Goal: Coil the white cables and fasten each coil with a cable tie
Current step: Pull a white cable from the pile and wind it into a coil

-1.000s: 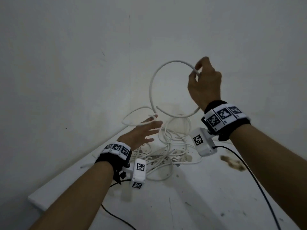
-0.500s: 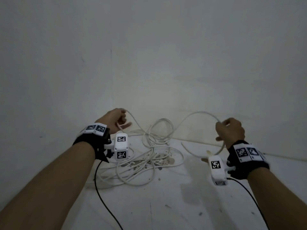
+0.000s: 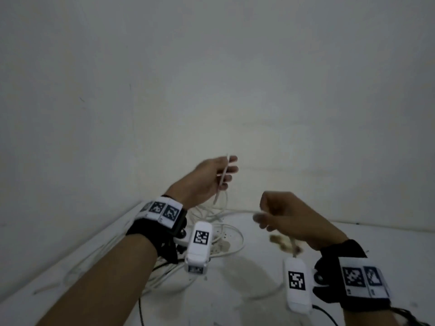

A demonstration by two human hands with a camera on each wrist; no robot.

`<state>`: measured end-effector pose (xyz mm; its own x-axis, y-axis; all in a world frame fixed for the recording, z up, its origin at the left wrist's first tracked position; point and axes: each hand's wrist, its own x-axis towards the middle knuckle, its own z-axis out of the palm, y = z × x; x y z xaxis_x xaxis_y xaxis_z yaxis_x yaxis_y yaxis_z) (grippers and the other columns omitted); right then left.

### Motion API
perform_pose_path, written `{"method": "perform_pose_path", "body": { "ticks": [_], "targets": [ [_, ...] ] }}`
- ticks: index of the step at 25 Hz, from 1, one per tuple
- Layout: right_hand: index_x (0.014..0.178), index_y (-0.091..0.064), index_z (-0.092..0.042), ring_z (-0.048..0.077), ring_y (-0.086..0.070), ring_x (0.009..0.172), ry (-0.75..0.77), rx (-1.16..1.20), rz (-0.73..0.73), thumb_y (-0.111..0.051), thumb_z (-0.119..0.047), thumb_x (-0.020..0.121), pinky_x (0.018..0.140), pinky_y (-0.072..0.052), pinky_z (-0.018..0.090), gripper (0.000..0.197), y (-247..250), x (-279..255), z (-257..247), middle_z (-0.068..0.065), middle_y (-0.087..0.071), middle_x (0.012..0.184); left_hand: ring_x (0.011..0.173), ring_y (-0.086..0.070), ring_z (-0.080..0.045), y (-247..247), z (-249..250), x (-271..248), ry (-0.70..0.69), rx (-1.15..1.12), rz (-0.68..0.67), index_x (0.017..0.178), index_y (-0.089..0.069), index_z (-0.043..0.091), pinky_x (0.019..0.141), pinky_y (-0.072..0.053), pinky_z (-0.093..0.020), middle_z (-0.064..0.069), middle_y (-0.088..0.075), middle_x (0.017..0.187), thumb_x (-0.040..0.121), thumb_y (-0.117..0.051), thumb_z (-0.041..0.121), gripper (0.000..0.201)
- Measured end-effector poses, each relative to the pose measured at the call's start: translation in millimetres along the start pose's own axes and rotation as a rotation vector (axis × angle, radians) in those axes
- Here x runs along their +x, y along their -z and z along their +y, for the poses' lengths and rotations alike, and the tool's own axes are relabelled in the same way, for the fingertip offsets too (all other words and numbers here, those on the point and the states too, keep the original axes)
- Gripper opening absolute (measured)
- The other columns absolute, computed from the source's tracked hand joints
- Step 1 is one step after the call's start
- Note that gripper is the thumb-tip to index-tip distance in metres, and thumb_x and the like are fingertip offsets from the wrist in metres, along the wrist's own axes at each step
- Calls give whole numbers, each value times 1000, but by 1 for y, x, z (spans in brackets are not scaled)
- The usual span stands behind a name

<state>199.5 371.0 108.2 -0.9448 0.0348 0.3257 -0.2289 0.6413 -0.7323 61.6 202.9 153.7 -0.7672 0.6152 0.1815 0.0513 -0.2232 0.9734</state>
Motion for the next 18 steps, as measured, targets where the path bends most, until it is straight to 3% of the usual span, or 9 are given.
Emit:
{"method": "perform_pose_path", "body": {
  "ticks": [1,3,5,7,11,14,16,18],
  "targets": [
    [71,-50,-13,23,-54,52,3,235,121,-68,-19,92,51,-49,34,28,4,1,-3,14,-53,60,60,-53,-10,-4,-12,0,31,67,-14,111,-59,12,57,-42,-22,-2,-64,83,105,-38,20,23],
    [69,-42,-15,18,-31,39,-73,585,318,-58,-14,98,41,-33,26,33,14,8,1,10,-35,53,61,-61,-14,-11,-34,-3,113,53,-76,112,-59,10,58,-47,-24,-6,-71,83,104,-42,21,22],
    [63,-37,-20,14,-17,40,-166,725,444,-51,-11,98,41,-20,22,38,18,18,16,4,-23,54,61,-67,-20,-21,-56,-4,193,-88,-153,108,-57,9,55,-53,-25,-13,-73,86,103,-43,20,19],
    [64,-38,-21,15,-13,44,-248,737,499,-48,-12,95,42,-17,22,33,17,28,31,3,-19,58,57,-67,-22,-32,-75,-1,268,-262,-159,103,-57,10,52,-55,-25,-15,-73,84,102,-42,19,18],
    [68,-48,-19,17,-20,41,-276,558,536,-47,-13,93,43,-26,26,26,19,33,51,2,-25,52,33,-41,-7,-34,-102,8,283,-667,-213,90,-55,15,32,-35,-18,4,-53,58,91,-45,18,10],
    [77,-58,-11,23,-45,42,-328,260,297,-53,-16,96,46,-46,35,20,28,28,63,7,-50,56,30,-32,-5,-22,-103,14,239,-825,-261,88,-50,13,30,-27,-17,8,-37,51,93,-41,18,12],
    [98,-60,-14,22,-64,66,-352,-39,116,-61,-18,94,65,-57,43,6,26,26,65,8,-67,81,30,-28,-5,-18,-100,17,213,-754,-239,85,-49,16,30,-23,-17,8,-31,47,94,-41,19,13],
    [133,-44,-32,15,-61,100,-213,-310,65,-69,-16,87,85,-53,33,55,14,31,60,0,-60,113,32,-26,-5,-21,-95,18,197,-643,-223,82,-50,19,31,-20,-17,9,-28,47,94,-41,19,16]
  ]
}}
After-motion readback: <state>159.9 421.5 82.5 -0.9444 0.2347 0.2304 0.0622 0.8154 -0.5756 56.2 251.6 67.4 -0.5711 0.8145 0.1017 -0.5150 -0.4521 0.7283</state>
